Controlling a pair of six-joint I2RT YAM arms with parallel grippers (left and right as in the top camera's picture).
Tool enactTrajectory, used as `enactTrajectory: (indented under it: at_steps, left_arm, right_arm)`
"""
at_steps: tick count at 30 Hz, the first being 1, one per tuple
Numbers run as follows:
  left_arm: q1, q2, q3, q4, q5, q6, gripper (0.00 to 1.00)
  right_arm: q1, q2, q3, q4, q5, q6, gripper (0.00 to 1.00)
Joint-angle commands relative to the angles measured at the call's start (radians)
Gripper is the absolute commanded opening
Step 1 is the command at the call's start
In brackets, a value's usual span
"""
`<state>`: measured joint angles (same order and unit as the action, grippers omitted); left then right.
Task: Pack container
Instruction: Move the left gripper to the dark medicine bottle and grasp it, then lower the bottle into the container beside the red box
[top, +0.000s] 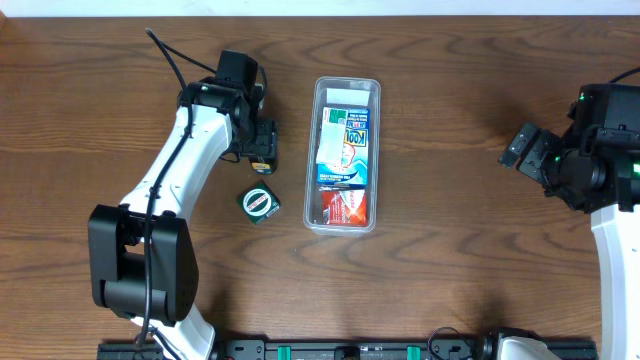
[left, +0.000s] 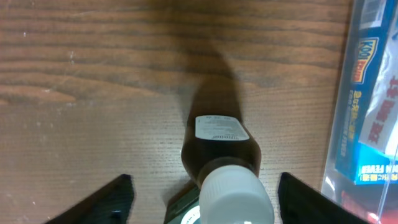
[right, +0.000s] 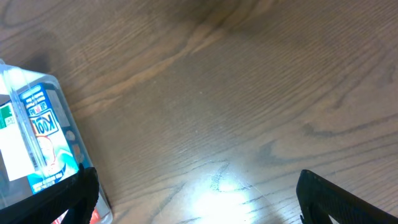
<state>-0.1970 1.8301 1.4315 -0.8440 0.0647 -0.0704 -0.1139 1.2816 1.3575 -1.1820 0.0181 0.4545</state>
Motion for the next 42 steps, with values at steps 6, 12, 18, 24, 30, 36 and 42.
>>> enactTrajectory:
  at_steps: [6,12,18,24,30,36,42]
  left_arm:
    - [-0.005,0.005,-0.006,0.009,0.013,0.021,0.51]
    - [-0.019,0.016,-0.006,0.010,0.033,0.021,0.52]
    - [-0.018,0.016,-0.006,0.007,0.033,0.021,0.36]
    - [-0.018,0.015,-0.005,-0.018,0.032,0.022,0.32]
    - [-0.018,-0.023,0.021,-0.064,0.032,0.022,0.27]
    - [-0.024,-0.113,0.108,-0.166,0.028,0.022,0.20]
    - [-0.090,-0.231,0.148,-0.217,0.029,0.021,0.19]
  right_arm:
    - [-0.010,-0.004,0.004,0.000,0.004,-0.011,0.99]
    - [-0.010,-0.004,0.004,0.000,0.004,-0.011,0.99]
    - [-0.010,-0.004,0.004,0.000,0.004,-0.011,0.99]
    - [-0.010,-0.004,0.004,0.000,0.004,-0.011,0.99]
    - [-0.010,-0.004,0.004,0.000,0.004,-0.011,0.99]
    - [-0.010,-0.004,0.004,0.000,0.004,-0.011,0.99]
    - [-0.010,-0.004,0.004,0.000,0.004,-0.011,0.99]
